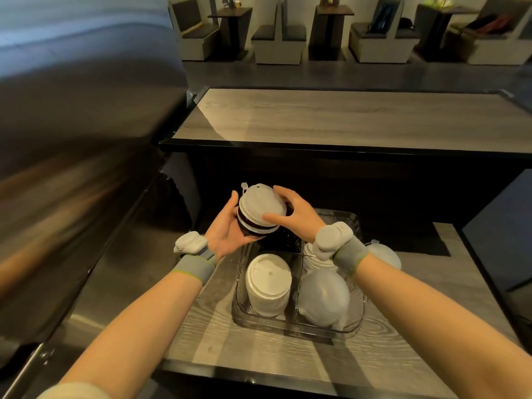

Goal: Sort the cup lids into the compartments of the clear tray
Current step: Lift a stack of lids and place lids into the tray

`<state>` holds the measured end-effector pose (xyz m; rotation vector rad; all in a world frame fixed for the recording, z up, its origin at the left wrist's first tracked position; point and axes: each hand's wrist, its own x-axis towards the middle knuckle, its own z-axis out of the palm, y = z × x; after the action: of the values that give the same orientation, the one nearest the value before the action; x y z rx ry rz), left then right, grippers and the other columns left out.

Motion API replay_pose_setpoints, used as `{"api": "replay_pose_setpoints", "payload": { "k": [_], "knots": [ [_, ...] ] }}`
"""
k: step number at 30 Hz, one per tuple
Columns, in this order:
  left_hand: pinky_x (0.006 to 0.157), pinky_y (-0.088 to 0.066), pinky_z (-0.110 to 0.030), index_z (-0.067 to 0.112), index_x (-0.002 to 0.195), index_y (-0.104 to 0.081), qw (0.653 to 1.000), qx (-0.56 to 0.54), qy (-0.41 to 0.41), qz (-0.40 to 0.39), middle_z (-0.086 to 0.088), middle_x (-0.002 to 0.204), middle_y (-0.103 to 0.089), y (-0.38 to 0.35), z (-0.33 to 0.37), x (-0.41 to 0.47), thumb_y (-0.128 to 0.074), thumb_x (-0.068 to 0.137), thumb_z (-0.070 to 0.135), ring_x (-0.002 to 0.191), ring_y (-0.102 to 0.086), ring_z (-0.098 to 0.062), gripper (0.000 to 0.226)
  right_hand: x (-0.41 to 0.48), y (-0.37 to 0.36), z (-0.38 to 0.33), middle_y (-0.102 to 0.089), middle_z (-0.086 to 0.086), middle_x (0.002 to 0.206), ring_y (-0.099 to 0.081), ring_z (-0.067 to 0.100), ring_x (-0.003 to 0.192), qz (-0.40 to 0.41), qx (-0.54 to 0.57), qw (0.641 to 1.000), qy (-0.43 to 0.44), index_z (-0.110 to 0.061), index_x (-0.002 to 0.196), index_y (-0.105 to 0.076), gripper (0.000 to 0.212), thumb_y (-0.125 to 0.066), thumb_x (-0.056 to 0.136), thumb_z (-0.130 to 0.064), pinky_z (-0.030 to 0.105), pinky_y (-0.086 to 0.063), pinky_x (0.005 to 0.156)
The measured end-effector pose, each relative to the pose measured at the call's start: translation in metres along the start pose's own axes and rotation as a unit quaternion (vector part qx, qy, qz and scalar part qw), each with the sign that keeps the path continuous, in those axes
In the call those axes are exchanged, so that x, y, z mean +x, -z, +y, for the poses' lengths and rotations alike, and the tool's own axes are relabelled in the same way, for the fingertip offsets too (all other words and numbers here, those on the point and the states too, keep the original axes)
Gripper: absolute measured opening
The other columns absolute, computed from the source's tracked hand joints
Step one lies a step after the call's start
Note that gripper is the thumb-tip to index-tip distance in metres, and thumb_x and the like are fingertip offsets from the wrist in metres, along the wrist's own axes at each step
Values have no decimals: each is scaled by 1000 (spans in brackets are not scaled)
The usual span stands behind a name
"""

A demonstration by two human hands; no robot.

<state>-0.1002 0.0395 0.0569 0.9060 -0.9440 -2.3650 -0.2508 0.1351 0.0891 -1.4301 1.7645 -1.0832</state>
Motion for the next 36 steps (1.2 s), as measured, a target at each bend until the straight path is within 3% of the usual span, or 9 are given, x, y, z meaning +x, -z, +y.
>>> {"api": "replay_pose_setpoints", "payload": {
  "k": [5, 9, 13, 22, 26, 29, 31, 33, 36],
  "knots": [
    [71, -54, -39, 13, 110, -60, 999, -4, -14, 52, -9, 100, -70, -7, -4, -3, -48, 93, 33, 92, -67, -24, 28, -17, 16, 2, -41, 1, 138, -39, 14, 125, 8, 52, 999, 3, -22, 138, -34, 65, -67, 82, -28, 27, -33, 102],
    [77, -50, -39, 12, 126, -51, 996, -22, -28, 78, -10, 112, -63, -11, -4, -4, -45, 95, 33, 100, -60, -25, 38, -40, 40, 14, -44, 0, 123, -38, 17, 117, -93, -100, 991, 16, -30, 131, -39, 62, -70, 78, -32, 38, -36, 103],
    [79, -49, -39, 11, 132, -47, 995, -42, -35, 87, -10, 128, -55, -22, -9, -3, -45, 95, 32, 107, -57, -26, 42, -69, 59, 32, -43, 0, 124, -34, 17, 119, -195, -208, 958, 4, -35, 131, -37, 67, -71, 73, -37, 36, -33, 102],
    [69, -53, -37, 11, 118, -55, 993, -66, -51, 86, -8, 103, -66, -38, -25, -9, -46, 95, 33, 93, -64, -24, 33, -109, 60, 76, -39, 3, 132, -35, 26, 117, -262, -426, 865, 48, -33, 131, -33, 72, -71, 71, -43, 38, -31, 97],
    [67, -57, -37, 11, 114, -57, 994, -63, -41, 84, -9, 99, -70, -39, -28, -16, -47, 95, 33, 90, -67, -26, 31, -99, 65, 61, -43, 1, 121, -40, 19, 110, -214, -400, 885, 102, -25, 122, -48, 59, -66, 73, -54, 31, -29, 94],
    [77, -52, -39, 10, 127, -51, 995, -47, -32, 78, -12, 112, -64, -37, -28, -22, -45, 95, 34, 101, -61, -28, 40, -79, 61, 30, -46, -4, 104, -46, 14, 97, -69, -275, 949, 139, -19, 106, -55, 41, -64, 78, -49, 27, -38, 84],
    [74, -53, -39, 8, 125, -53, 997, -30, -25, 73, -13, 107, -68, -36, -28, -25, -46, 95, 33, 98, -64, -28, 40, -59, 50, 11, -47, 0, 120, -43, 16, 111, -25, -214, 968, 132, -19, 121, -49, 52, -65, 79, -45, 24, -36, 90],
    [66, -58, -37, 6, 116, -58, 998, -12, -20, 63, -12, 95, -74, -35, -28, -29, -47, 95, 33, 87, -71, -26, 36, -42, 37, -1, -36, 4, 141, -31, 20, 130, -51, -199, 973, 102, -18, 138, -34, 75, -67, 77, -46, 31, -31, 104],
    [61, -59, -32, 10, 106, -62, 998, 5, -14, 54, -8, 87, -76, -31, -24, -32, -45, 95, 35, 79, -73, -21, 32, -25, 19, -7, -34, 7, 144, -28, 24, 133, -64, -198, 975, 74, -16, 143, -26, 85, -69, 76, -46, 36, -30, 107]
  ]
}}
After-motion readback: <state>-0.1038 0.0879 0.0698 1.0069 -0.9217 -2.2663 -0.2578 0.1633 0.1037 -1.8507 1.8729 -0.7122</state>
